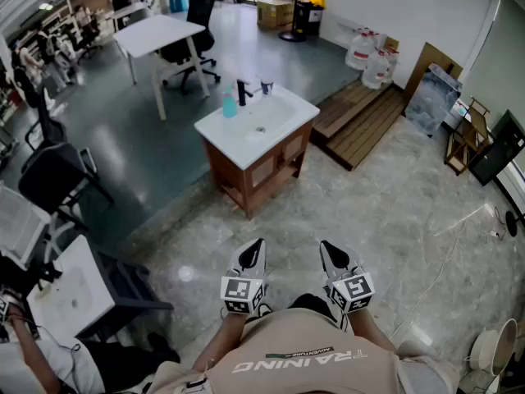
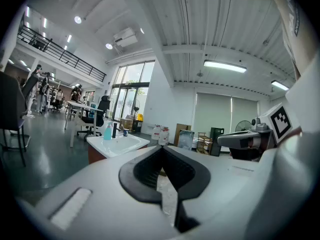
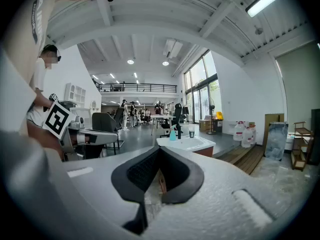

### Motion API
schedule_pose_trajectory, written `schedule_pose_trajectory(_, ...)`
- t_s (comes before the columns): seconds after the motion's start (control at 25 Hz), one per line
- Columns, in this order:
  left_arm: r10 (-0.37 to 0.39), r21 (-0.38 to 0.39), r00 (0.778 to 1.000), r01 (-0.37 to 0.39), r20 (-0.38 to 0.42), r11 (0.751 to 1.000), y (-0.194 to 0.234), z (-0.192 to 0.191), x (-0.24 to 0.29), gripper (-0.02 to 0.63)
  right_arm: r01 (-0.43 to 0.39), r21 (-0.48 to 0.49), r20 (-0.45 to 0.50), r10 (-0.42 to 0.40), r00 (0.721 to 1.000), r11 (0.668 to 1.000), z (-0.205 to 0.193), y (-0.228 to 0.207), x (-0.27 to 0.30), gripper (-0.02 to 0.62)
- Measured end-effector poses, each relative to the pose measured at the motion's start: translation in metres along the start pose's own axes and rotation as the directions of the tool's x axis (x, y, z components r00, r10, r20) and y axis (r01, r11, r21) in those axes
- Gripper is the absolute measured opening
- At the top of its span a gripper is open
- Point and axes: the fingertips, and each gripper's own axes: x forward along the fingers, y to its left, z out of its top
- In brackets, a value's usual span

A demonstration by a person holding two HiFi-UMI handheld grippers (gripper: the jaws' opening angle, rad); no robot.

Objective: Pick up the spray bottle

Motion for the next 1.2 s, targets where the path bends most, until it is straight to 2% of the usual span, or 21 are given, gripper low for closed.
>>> schedule_pose_trajectory(0.12,-0.018,0.018,1.0,0.018,-0.009,1.0,-0.004,-0.006,0.011,0.018,-0.006,-0.033,-0.022,0.005,1.0,0.999,-0.007,-0.005,0.003,0.002)
schedule_pose_trajectory(0.24,-0.026,0.056,0.998,0.029,-0.05,0.998,-0.008,-0.019,0.018,0.018,-0.016,-0.003,-0.036,0.016,0.999,1.0,-0.019,-0.005,0.006,0.002)
schedule_pose_trajectory(0.44,-0.069,0.011,0.992,0.07,-0.105,0.997,-0.018,-0.035,0.037,0.018,0.042,-0.002,-0.043,-0.042,0.998,0.999,-0.021,-0.028,0.002,0.002)
schedule_pose_trajectory(0.56,-0.08,-0.005,0.989,0.08,-0.125,0.997,-0.022,-0.038,0.057,0.018,0.051,0.028,-0.064,-0.049,0.997,0.998,-0.025,-0.051,0.008,0.002)
schedule_pose_trajectory(0.72,-0.102,0.01,0.988,0.104,-0.118,0.994,-0.025,-0.022,0.094,0.018,0.021,0.02,-0.054,-0.02,0.998,1.0,-0.016,-0.078,0.03,0.002)
schedule_pose_trajectory(0.84,-0.095,0.053,0.99,0.101,-0.102,0.993,-0.016,0.0,0.128,0.018,-0.008,-0.007,-0.029,0.008,1.0,1.0,-0.002,-0.102,0.056,0.002)
schedule_pose_trajectory(0.96,-0.074,0.088,0.993,0.082,-0.092,0.993,-0.004,0.016,0.163,0.018,-0.025,0.011,0.012,0.025,1.0,1.0,0.016,-0.134,0.078,0.002)
schedule_pose_trajectory(1.2,0.009,0.106,0.998,-0.002,-0.061,0.994,0.019,0.042,0.22,0.018,-0.085,0.009,0.053,0.085,0.995,0.996,0.035,-0.192,0.126,0.002)
